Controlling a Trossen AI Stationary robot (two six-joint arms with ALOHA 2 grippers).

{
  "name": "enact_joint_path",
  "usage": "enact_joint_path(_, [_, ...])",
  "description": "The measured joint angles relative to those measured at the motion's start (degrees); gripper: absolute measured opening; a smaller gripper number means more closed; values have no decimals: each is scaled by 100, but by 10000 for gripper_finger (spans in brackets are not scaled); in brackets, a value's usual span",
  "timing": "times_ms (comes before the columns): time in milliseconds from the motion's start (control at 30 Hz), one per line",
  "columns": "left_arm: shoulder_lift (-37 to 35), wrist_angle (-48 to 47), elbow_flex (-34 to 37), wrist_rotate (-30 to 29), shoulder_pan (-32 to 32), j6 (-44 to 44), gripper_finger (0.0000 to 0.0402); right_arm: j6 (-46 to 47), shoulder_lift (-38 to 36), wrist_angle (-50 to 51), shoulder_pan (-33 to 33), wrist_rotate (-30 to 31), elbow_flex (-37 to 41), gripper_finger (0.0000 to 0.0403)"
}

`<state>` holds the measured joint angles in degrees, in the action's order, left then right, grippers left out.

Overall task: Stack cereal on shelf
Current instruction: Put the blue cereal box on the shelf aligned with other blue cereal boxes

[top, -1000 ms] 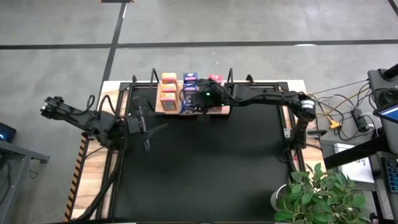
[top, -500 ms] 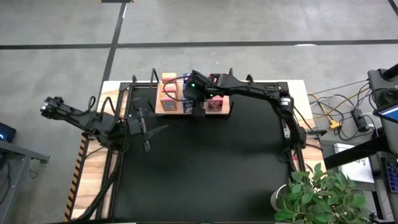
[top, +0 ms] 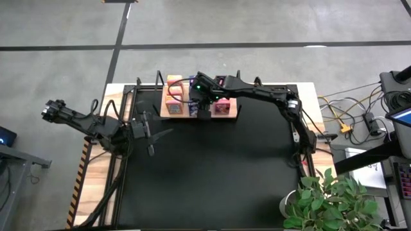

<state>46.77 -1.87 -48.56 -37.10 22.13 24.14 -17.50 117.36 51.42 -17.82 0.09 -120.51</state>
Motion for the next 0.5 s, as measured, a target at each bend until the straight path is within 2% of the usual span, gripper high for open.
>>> enact_joint_path(333, [0,-5,0,0,0,-63,173,2,168,-91,-38,10,50,109])
enact_joint_path(500, [0,-59,0,0,0,-70,173,-32,203,-119,-29,263,44,116])
